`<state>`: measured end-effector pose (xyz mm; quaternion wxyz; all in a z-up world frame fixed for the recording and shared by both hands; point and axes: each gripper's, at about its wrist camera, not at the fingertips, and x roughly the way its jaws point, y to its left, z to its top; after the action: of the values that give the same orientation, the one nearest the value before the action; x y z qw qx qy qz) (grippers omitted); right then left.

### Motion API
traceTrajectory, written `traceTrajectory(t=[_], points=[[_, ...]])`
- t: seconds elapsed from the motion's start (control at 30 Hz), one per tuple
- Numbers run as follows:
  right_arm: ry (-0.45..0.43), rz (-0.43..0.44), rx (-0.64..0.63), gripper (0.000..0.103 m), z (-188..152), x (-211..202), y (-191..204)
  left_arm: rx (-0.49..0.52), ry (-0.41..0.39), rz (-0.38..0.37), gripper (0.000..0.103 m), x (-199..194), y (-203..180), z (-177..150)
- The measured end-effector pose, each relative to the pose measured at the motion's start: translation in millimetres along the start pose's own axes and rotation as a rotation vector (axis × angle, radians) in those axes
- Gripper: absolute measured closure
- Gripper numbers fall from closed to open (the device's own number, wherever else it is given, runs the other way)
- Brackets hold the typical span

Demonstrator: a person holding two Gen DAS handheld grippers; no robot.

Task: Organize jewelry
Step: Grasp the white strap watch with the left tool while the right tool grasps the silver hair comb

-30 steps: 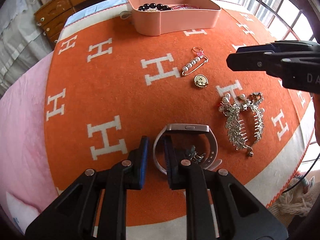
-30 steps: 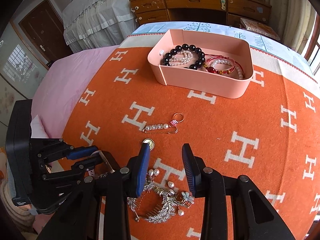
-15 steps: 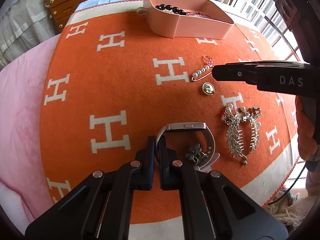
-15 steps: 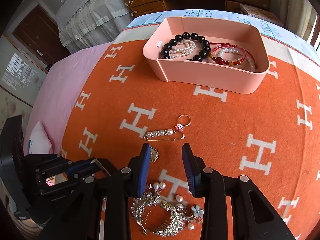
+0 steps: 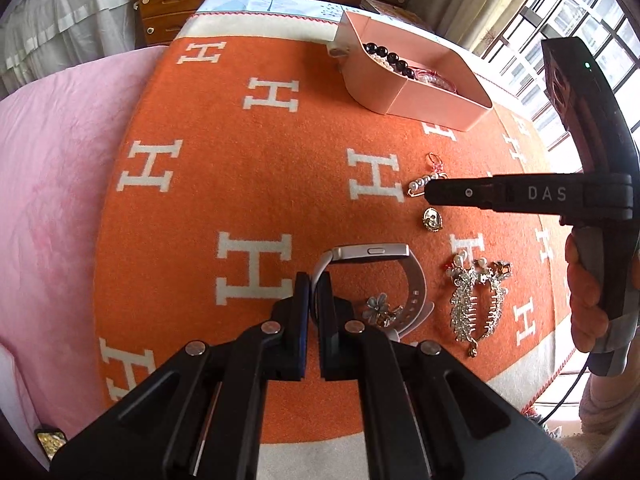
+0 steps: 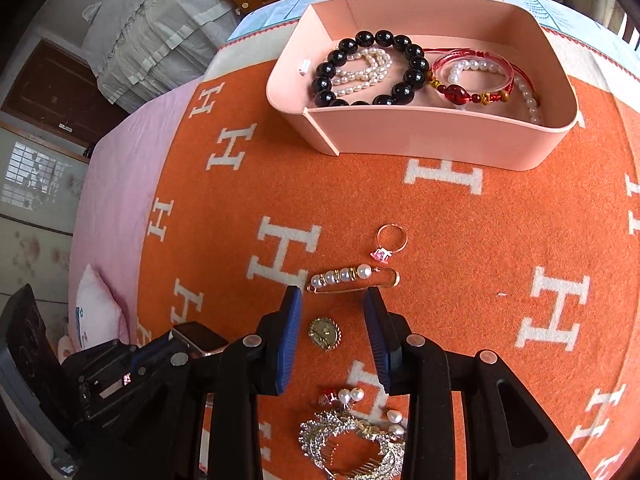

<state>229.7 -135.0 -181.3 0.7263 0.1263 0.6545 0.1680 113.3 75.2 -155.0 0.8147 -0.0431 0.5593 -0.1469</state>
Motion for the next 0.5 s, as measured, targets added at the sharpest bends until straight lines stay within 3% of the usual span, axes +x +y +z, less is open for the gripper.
traceTrajectory(t=[0.2,0.43,0.5], points=[[0.025,-0.041,-0.072,0.069,-18,-14,-1,0.004,-0.013,-0.04,0.102,-8,-1,0],[0.042,-0.141,-0.35,0.069,-48,-22,14,-0.006,-0.006,-0.061,0.102,-12,-2,0],[0.051,-0.151,-0.411,0.075,-53,-24,18,-0.011,-0.004,-0.064,0.102,-12,-2,0]])
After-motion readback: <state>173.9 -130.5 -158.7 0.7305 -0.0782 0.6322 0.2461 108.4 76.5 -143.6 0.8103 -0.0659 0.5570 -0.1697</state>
